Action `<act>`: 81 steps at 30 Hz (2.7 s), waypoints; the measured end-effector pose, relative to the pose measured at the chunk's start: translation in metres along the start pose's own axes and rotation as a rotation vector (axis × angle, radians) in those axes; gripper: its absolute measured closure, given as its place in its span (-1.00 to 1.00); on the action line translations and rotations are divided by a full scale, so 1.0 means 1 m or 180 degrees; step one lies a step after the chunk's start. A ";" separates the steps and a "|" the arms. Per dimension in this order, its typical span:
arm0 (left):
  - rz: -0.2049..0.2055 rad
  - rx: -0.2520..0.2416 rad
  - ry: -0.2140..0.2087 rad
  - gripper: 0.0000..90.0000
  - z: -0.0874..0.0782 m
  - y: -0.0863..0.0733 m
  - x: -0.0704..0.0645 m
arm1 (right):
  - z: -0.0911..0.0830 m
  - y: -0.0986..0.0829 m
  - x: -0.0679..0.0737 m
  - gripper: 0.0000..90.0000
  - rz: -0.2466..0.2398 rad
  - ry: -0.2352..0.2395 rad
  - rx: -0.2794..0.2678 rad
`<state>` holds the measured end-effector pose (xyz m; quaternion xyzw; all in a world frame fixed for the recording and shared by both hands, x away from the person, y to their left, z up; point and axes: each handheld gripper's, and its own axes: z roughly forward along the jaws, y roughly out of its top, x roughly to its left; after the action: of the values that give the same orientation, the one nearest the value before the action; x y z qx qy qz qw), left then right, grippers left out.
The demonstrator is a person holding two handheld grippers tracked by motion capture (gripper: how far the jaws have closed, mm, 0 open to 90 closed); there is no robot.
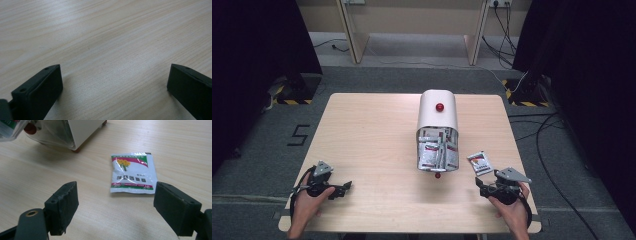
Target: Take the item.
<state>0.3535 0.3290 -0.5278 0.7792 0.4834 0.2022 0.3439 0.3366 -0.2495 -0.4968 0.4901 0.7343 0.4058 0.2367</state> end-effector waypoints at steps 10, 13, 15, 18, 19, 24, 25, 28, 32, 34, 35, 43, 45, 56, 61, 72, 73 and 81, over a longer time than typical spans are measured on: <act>-0.0001 0.0000 0.0000 -1.00 0.000 0.000 0.000 | -0.006 -0.007 -0.001 -0.56 0.0014 -0.0015 -0.0018; -0.0001 -0.0001 0.0000 -1.00 0.000 0.000 0.000 | -0.007 -0.010 0.000 -0.56 0.0018 -0.0011 -0.0004; 0.0000 -0.0001 0.0001 -1.00 0.000 0.000 0.000 | -0.008 -0.013 0.000 -0.56 0.0020 -0.0006 0.0013; 0.0000 0.0000 0.0000 -1.00 0.000 0.000 0.000 | -0.009 -0.017 0.001 -0.57 0.0018 -0.0004 0.0030; -0.0001 0.0000 0.0000 -1.00 0.000 0.000 0.000 | -0.009 -0.018 0.001 -0.57 0.0020 -0.0011 0.0031; -0.0001 -0.0001 0.0000 -1.00 0.000 0.000 0.000 | -0.011 -0.022 0.004 -0.57 0.0009 -0.0007 0.0040; -0.0001 0.0000 0.0000 -1.00 0.000 0.000 0.000 | -0.012 -0.023 0.005 -0.57 -0.0003 -0.0002 0.0043; -0.0001 0.0000 0.0000 -1.00 0.000 0.000 0.000 | -0.013 -0.025 0.007 -0.57 -0.0022 -0.0008 0.0045; -0.0001 -0.0001 0.0001 -1.00 0.000 0.000 0.000 | -0.014 -0.029 0.010 -0.58 -0.0050 -0.0005 0.0082; 0.0000 0.0000 0.0000 -1.00 0.000 0.000 0.000 | -0.016 -0.031 0.010 -0.58 -0.0051 -0.0011 0.0090; -0.0001 -0.0001 0.0001 -1.00 0.000 0.000 0.000 | -0.016 -0.032 0.010 -0.58 -0.0051 -0.0016 0.0087; -0.0001 0.0000 0.0001 -1.00 0.000 0.000 0.000 | -0.024 -0.040 0.009 -0.58 -0.0005 -0.0050 0.0078; -0.0001 0.0001 0.0000 -1.00 0.000 0.000 0.000 | -0.026 -0.043 0.010 -0.58 -0.0002 -0.0054 0.0081; -0.0001 -0.0001 0.0001 -1.00 0.000 0.000 0.000 | -0.028 -0.052 0.013 -0.57 -0.0052 -0.0120 0.0132; -0.0001 0.0000 0.0000 -1.00 0.000 0.000 0.000 | -0.029 -0.055 0.014 -0.58 -0.0085 -0.0144 0.0161; -0.0001 -0.0001 0.0001 -1.00 0.000 0.000 0.000 | -0.032 -0.062 0.018 -0.66 -0.0163 -0.0106 0.0153; 0.0000 -0.0001 0.0001 -1.00 0.000 0.000 0.000 | -0.032 -0.062 0.018 -0.66 -0.0165 -0.0101 0.0150; -0.0001 -0.0001 0.0001 -1.00 0.000 0.000 0.000 | -0.039 -0.068 0.020 -0.67 -0.0200 -0.0043 0.0113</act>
<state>0.3534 0.3289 -0.5279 0.7791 0.4835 0.2024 0.3439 0.2637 -0.2584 -0.5308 0.4736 0.7548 0.3817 0.2456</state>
